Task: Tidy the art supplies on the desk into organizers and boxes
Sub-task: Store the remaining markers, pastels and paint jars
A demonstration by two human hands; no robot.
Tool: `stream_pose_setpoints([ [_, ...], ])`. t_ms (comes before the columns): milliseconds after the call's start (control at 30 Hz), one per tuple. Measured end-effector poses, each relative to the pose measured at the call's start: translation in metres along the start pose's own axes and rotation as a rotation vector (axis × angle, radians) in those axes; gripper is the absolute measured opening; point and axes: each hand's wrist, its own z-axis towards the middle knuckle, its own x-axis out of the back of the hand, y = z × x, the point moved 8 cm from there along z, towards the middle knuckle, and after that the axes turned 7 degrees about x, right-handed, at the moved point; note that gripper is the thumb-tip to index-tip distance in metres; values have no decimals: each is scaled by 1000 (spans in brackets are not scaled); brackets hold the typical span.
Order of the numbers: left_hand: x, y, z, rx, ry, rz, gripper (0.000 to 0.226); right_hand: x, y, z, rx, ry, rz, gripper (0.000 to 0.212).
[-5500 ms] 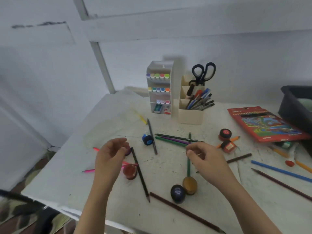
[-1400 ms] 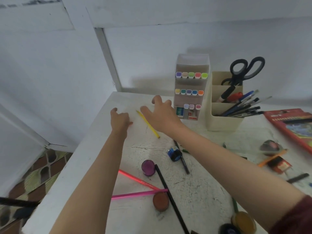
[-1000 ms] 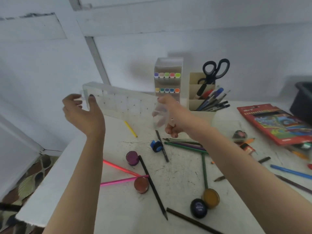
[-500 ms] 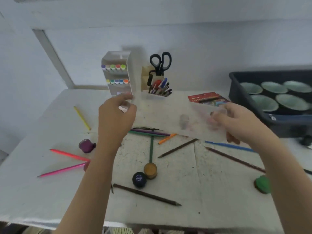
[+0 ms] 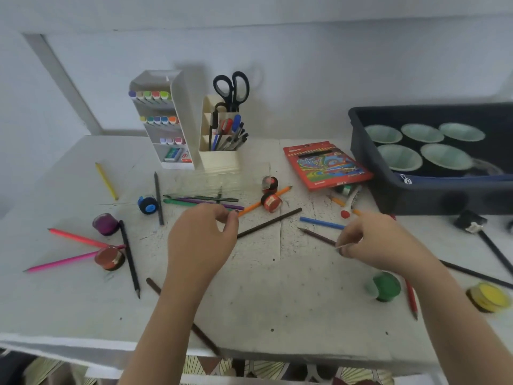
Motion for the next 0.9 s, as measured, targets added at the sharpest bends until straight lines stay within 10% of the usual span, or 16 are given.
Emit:
stream_pose_setpoints([
  [300, -40, 3, -26, -166, -403, -138, 18, -4, 0, 2, 2, -18, -70, 19],
  [900, -67, -3, -25, -187, -378, 13, 8, -8, 11, 2, -35, -21, -67, 14],
])
